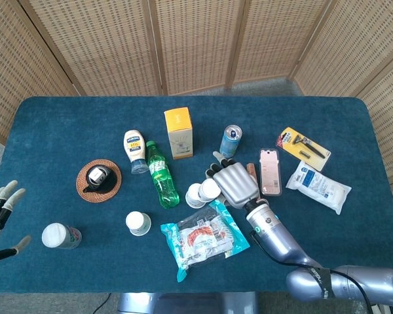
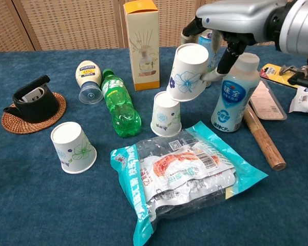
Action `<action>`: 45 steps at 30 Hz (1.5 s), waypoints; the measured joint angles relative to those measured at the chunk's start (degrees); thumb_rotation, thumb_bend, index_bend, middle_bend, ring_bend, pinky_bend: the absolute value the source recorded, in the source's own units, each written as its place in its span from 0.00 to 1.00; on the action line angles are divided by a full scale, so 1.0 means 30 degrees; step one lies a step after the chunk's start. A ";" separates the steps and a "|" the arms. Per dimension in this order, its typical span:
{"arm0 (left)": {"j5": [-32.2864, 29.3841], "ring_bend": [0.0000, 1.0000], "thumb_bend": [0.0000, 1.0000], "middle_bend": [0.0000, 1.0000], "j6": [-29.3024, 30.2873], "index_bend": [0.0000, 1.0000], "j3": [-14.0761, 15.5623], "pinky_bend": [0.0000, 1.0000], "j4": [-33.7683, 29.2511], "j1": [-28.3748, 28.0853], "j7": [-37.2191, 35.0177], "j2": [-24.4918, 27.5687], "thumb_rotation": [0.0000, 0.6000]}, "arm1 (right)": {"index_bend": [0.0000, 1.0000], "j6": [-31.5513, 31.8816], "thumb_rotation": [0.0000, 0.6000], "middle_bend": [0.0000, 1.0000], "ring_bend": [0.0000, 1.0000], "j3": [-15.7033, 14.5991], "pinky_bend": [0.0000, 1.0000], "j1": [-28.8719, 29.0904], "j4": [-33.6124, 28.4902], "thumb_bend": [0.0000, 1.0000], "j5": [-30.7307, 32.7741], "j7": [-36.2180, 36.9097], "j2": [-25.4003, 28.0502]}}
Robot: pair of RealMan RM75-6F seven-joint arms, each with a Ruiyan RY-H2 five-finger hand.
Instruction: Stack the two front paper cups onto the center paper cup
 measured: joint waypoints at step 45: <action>0.0036 0.00 0.27 0.00 0.0189 0.05 -0.0037 0.09 -0.0014 0.0036 -0.0238 0.0129 1.00 | 0.41 0.0783 1.00 0.36 0.10 -0.0438 0.38 0.3173 0.1382 0.37 0.4089 -0.1356 -0.2220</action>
